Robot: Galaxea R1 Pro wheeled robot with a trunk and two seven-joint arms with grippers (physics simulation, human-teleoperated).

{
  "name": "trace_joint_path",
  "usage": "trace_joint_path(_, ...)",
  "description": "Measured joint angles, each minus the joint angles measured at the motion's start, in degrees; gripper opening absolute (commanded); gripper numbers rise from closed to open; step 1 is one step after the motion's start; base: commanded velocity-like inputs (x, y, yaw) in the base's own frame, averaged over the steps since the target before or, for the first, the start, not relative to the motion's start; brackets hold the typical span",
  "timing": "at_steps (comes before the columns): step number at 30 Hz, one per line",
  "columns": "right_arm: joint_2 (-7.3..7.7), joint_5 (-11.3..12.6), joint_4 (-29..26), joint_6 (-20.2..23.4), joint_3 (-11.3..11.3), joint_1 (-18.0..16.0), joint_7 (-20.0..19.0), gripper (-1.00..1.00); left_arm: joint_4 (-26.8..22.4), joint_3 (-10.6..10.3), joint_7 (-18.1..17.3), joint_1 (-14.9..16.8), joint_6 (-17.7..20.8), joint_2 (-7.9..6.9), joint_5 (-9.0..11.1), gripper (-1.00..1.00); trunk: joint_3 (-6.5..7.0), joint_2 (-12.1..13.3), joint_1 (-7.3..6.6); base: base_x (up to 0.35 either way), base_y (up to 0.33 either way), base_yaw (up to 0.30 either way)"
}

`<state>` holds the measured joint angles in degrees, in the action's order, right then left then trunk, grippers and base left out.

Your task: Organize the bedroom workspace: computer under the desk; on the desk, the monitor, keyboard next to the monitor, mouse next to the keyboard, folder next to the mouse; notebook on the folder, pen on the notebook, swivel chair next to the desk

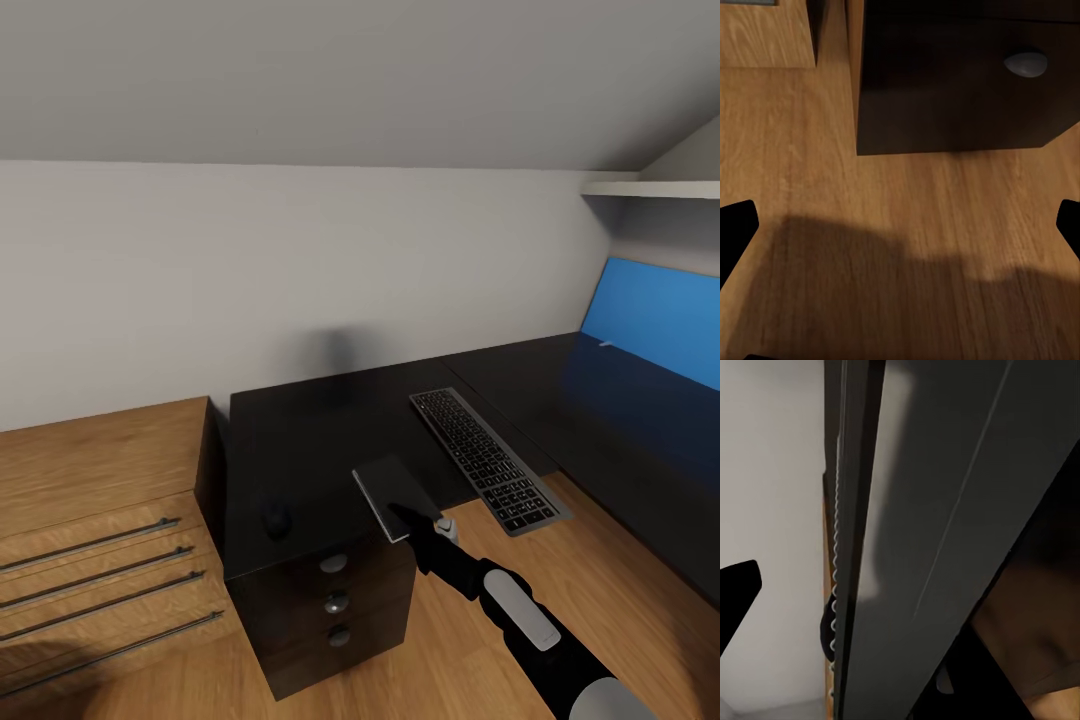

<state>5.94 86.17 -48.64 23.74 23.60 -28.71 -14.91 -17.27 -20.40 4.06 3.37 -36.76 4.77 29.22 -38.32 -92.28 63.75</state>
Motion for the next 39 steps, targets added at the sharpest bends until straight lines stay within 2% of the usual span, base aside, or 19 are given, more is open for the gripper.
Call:
trace_joint_path(9,-0.02,-0.9,0.1,-0.4,0.1,0.0,0.4,1.00,0.0,-0.1,0.0,0.0,0.0,0.00,0.0,1.00,0.00,0.0,0.05,-0.163,0.000,0.000)
trace_joint_path(39,-0.02,-0.9,0.1,-0.4,0.2,0.0,0.2,1.00,0.0,-0.2,0.0,0.0,0.0,0.00,0.0,1.00,0.00,0.0,0.05,-0.287,-0.002,0.000)
